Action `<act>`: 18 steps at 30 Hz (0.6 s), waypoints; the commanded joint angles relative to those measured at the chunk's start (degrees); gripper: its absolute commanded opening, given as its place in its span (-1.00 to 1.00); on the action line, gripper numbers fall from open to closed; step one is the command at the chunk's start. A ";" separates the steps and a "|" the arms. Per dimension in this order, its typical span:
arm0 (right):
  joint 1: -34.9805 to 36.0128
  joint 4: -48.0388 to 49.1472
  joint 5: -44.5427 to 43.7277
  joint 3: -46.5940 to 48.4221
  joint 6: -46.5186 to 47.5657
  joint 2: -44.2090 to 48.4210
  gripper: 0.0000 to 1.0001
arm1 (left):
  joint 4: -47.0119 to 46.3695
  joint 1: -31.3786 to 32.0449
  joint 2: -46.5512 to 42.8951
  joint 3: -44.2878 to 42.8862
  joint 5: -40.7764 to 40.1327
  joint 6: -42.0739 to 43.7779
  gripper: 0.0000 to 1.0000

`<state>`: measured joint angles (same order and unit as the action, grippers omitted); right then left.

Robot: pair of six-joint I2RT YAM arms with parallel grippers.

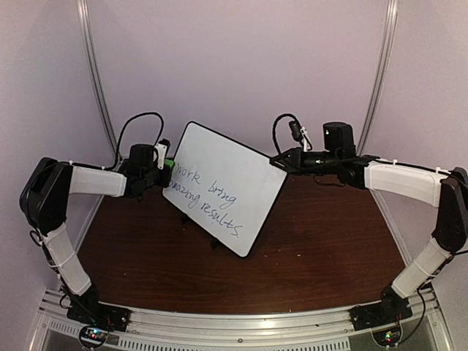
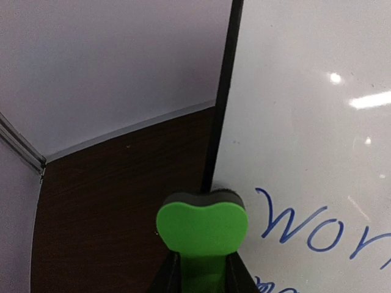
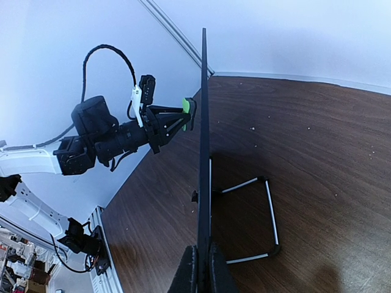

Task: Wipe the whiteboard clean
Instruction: Erase the center of the whiteboard.

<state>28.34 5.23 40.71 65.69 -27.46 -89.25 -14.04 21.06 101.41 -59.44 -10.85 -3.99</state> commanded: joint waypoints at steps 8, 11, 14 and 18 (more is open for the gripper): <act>1.37 0.87 4.12 -1.31 1.51 2.50 -1.00 | -16.01 -1.90 3.08 0.28 10.85 9.87 -0.69; 1.37 0.83 4.33 -0.93 1.44 2.05 -1.00 | -15.44 -1.90 4.83 -0.65 9.98 10.62 -0.70; 1.34 0.74 4.47 -0.74 1.40 1.80 -1.00 | -15.45 -1.99 5.90 -1.17 9.88 10.82 -0.70; 1.34 0.75 4.68 -0.49 1.28 1.66 -1.00 | -16.06 -1.99 6.48 -1.66 10.26 11.40 -0.70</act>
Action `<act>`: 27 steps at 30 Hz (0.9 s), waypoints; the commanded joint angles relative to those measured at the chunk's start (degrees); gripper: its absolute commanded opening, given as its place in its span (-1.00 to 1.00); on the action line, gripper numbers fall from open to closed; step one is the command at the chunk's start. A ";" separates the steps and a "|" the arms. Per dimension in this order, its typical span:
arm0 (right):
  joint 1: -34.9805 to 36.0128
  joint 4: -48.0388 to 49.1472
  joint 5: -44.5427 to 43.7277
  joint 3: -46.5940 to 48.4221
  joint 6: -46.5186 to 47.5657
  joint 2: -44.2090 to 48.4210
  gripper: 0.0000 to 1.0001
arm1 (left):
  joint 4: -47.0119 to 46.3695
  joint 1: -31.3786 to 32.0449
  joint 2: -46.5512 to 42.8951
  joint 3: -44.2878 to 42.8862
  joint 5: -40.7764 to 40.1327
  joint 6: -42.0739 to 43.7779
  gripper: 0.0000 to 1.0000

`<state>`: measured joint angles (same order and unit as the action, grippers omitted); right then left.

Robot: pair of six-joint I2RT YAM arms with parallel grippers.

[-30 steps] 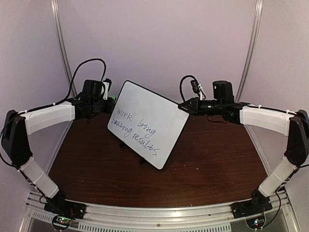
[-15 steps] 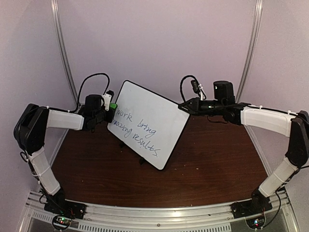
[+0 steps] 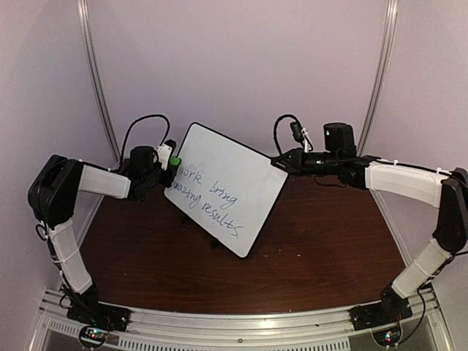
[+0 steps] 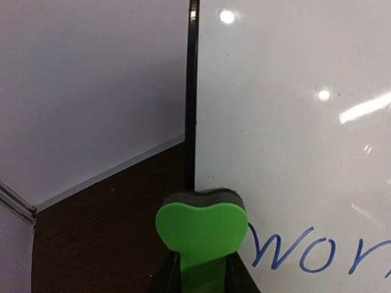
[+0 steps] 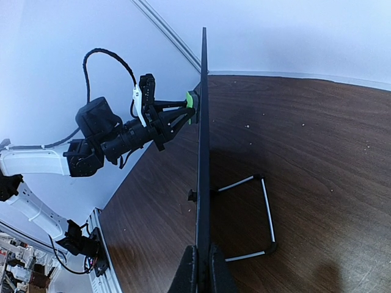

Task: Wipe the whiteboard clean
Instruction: Erase the center of the whiteboard.

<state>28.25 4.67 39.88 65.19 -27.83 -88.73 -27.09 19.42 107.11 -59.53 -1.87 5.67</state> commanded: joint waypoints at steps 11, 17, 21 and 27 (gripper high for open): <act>1.53 1.32 5.89 0.33 1.60 1.11 -1.00 | -4.62 -0.19 1.15 -0.77 6.90 -1.18 -0.72; 1.53 1.13 5.74 0.77 1.57 0.91 -1.00 | -5.69 1.51 0.17 1.59 8.47 -1.87 -0.72; 1.52 1.47 5.96 0.81 1.35 0.67 -1.00 | -6.54 2.29 0.28 2.00 4.74 -2.74 -0.73; 1.51 1.32 5.85 0.57 1.38 0.98 -1.00 | -3.88 1.78 2.51 -1.84 -9.94 -4.54 -0.76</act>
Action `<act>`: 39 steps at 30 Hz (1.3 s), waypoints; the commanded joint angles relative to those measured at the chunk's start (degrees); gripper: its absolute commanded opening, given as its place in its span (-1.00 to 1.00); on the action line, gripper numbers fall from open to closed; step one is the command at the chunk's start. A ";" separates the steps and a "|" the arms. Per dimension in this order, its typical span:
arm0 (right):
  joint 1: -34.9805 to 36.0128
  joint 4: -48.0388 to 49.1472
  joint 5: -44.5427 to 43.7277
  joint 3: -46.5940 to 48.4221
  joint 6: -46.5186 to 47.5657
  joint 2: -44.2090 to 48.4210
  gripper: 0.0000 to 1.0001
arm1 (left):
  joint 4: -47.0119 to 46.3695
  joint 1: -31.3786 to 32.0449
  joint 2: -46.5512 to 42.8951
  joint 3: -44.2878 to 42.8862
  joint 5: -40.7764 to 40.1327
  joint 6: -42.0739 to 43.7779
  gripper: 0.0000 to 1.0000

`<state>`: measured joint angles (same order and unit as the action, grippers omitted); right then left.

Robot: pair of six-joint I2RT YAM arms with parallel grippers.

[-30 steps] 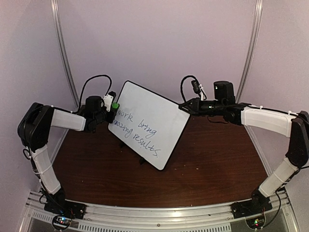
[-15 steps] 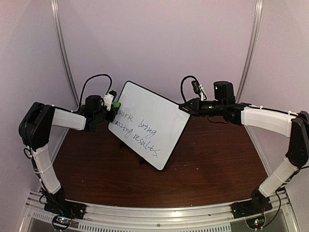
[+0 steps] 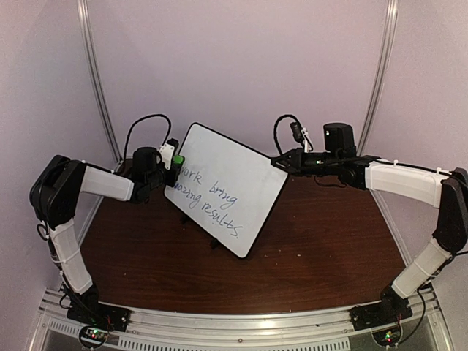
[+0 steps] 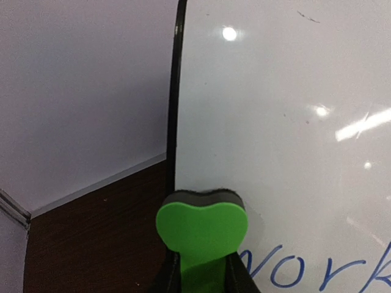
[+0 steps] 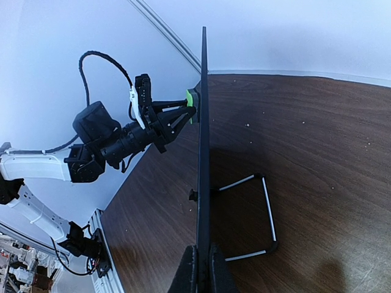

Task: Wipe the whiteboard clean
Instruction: Erase the center of the whiteboard.

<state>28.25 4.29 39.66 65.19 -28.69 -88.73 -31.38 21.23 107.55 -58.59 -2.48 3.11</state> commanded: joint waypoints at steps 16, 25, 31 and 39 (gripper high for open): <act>1.49 2.27 6.86 0.38 2.27 0.90 -1.00 | 8.70 -1.45 -4.15 -1.27 6.16 2.51 -0.76; 1.54 2.39 7.04 0.07 2.83 1.43 -1.00 | 25.17 -2.70 -0.54 -10.61 11.05 7.24 -0.77; 1.53 1.71 7.01 0.03 3.35 1.82 -1.00 | 32.97 -2.86 -0.35 -12.84 15.41 7.59 -0.79; 1.50 1.87 7.53 0.85 3.20 1.37 -1.00 | 37.54 -2.86 -2.38 -9.81 11.86 6.51 -0.83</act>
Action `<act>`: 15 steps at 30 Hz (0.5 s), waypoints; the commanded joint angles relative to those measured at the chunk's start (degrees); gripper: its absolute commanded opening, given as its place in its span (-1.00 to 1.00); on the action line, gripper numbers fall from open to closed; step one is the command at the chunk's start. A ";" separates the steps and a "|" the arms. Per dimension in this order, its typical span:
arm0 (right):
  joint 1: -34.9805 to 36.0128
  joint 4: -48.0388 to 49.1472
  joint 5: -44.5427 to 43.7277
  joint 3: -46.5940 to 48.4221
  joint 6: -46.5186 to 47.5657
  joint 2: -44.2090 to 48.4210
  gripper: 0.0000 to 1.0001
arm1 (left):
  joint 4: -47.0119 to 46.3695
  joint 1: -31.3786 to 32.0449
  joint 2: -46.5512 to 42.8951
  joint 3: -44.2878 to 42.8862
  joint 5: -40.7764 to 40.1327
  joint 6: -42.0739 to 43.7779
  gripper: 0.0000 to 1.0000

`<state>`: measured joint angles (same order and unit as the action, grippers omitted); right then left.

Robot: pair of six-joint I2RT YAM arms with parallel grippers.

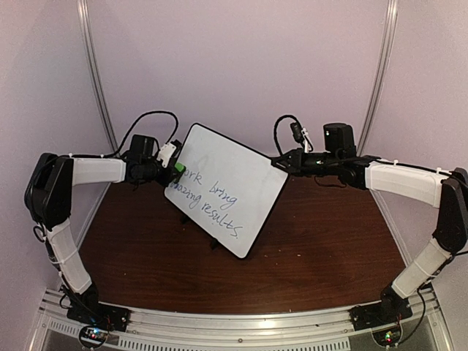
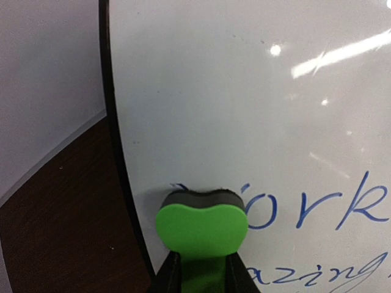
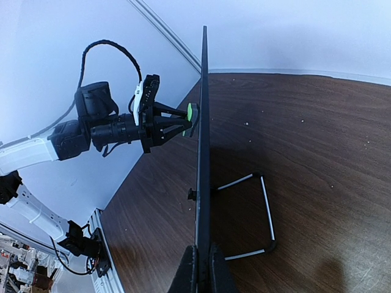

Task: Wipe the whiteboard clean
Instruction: Erase the center of the whiteboard.

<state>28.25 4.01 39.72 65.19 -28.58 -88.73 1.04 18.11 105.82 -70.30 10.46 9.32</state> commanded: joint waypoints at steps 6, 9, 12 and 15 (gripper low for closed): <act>1.54 2.17 7.74 0.68 3.43 1.60 -1.00 | 6.47 0.26 0.53 2.09 -1.42 0.46 -0.84; 1.54 1.90 7.67 0.23 3.84 2.09 -1.00 | 6.11 0.26 0.45 2.01 -1.71 0.33 -0.84; 1.48 1.56 7.40 0.19 4.30 2.29 -1.00 | 3.49 0.26 0.13 0.73 -1.95 -0.80 -0.83; 1.49 1.21 7.70 0.42 4.28 2.07 -1.00 | 3.09 0.26 1.71 -3.67 -0.93 -1.55 -0.83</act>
<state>28.23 3.73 39.55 65.19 -28.56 -88.71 4.95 18.11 105.45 -69.32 8.97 8.97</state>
